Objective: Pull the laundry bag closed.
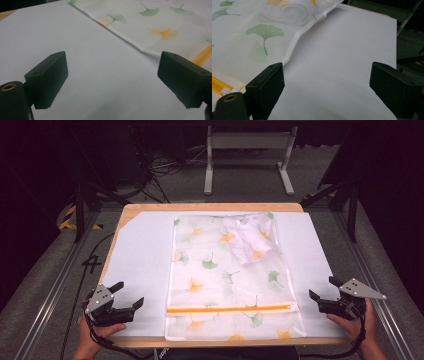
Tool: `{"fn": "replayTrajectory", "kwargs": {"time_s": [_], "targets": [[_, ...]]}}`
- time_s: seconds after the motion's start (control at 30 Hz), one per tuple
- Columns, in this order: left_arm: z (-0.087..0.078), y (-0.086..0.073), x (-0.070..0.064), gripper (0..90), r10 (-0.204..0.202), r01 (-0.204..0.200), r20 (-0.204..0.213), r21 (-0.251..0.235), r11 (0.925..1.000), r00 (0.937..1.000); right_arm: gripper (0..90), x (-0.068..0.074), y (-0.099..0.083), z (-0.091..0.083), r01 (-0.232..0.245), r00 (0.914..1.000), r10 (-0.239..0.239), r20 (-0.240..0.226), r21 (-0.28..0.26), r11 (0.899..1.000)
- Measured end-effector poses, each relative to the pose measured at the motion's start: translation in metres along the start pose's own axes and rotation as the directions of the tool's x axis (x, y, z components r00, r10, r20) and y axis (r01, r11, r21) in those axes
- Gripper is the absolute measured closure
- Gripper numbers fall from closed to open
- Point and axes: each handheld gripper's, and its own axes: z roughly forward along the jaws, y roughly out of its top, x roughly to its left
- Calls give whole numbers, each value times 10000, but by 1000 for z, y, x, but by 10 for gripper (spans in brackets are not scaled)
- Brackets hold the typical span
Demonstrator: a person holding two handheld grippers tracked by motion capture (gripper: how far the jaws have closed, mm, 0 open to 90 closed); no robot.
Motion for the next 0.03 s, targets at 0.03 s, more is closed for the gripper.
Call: {"fn": "replayTrajectory", "kwargs": {"time_s": [0.03], "targets": [[1, 0, 0, 104, -43, 43, -2, -27, 10000, 10000, 132, 0, 0, 0, 22, 10000, -22, -26, 0, 10000]]}}
